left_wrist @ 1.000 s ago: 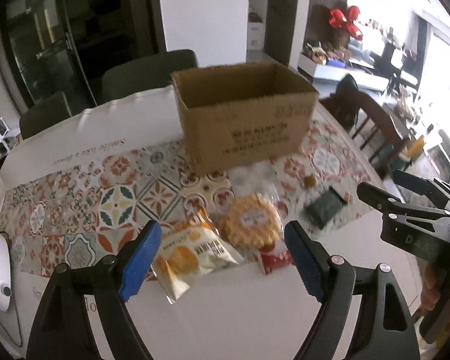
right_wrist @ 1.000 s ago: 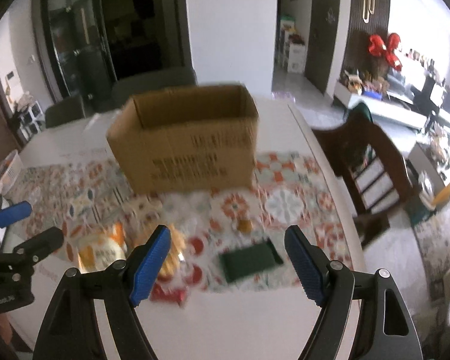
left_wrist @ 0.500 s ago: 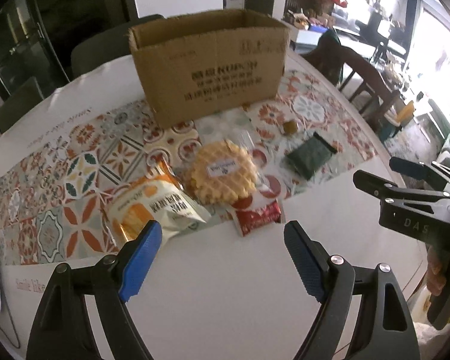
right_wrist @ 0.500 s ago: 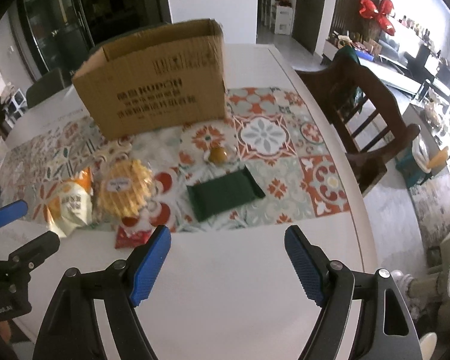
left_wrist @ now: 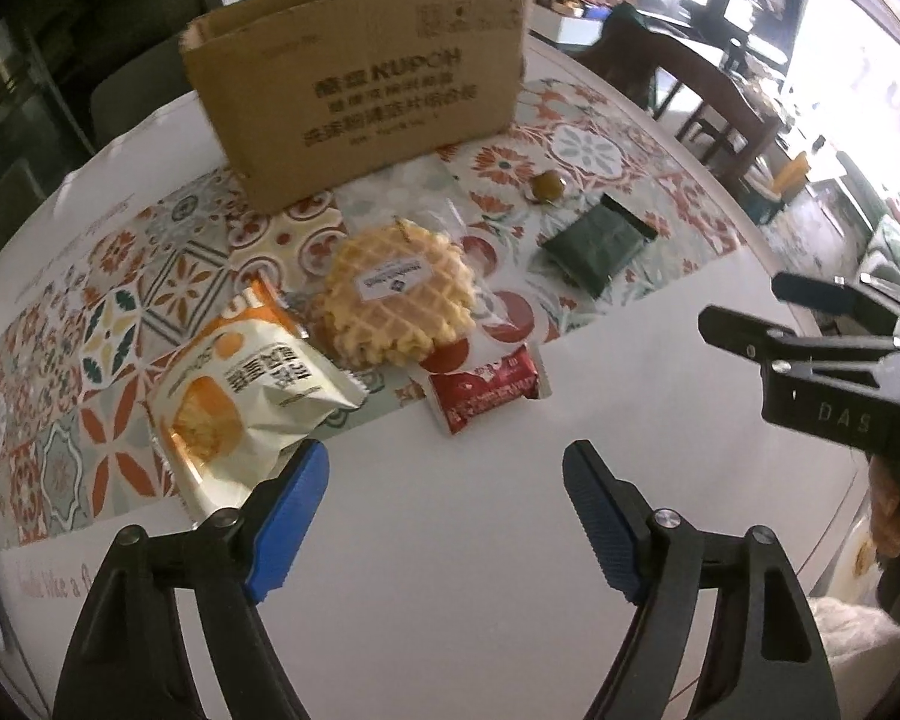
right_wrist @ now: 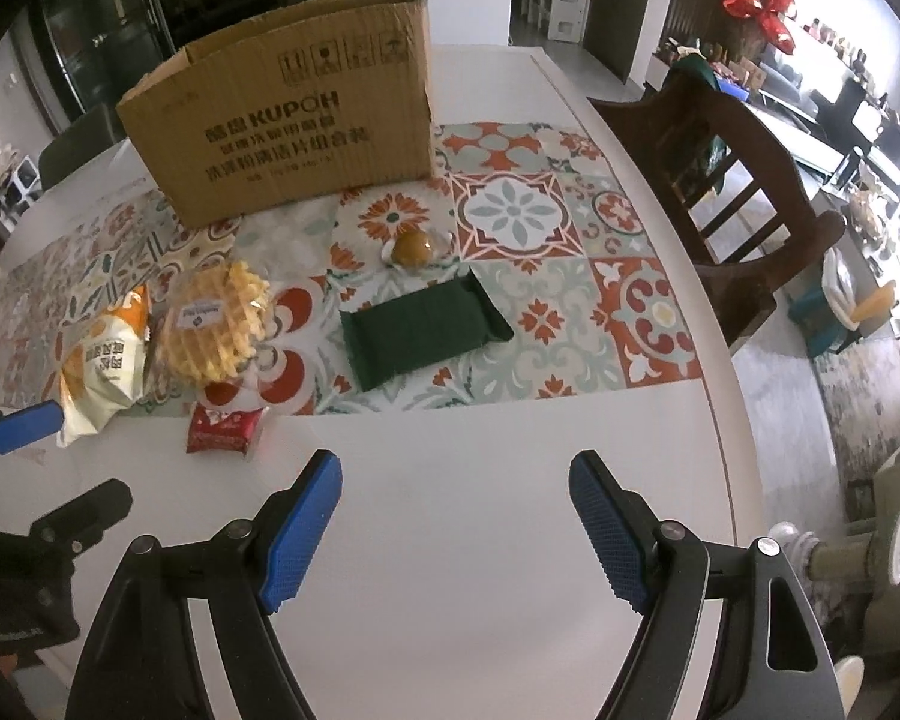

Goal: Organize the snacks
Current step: 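Move both tools back toward the remaining snacks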

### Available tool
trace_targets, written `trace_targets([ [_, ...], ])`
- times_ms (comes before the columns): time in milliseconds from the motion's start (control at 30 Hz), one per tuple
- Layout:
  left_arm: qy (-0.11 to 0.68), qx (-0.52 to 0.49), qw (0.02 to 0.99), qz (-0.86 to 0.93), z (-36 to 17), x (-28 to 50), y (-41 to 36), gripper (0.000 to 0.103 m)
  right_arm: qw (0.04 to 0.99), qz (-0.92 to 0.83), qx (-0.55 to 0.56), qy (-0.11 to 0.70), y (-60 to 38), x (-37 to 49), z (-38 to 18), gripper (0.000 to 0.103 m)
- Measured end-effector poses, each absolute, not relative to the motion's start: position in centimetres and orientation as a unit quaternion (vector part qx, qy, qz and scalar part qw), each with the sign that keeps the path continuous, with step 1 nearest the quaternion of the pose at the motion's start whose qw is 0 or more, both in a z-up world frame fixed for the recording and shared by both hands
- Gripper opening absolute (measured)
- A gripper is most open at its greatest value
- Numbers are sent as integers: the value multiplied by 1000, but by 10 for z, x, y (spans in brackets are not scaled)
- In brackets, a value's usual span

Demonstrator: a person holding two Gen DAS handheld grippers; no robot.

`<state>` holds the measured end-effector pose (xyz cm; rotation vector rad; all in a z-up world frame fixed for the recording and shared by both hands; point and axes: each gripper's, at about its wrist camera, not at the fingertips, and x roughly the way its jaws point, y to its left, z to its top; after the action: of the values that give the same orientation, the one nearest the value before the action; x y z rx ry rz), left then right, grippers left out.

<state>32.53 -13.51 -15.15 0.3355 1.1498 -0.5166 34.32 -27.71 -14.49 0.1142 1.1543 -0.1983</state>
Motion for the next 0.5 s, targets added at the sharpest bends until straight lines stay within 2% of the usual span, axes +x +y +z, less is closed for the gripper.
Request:
trace_targets([
  [267,519,174,792,-272,-161,323,-150,76,836,-84,41,540,-278,343,-153,79],
  [500,519,127,804,-261,-162,324,-153,76,857,-26,7,515,-274,354,-157,79],
])
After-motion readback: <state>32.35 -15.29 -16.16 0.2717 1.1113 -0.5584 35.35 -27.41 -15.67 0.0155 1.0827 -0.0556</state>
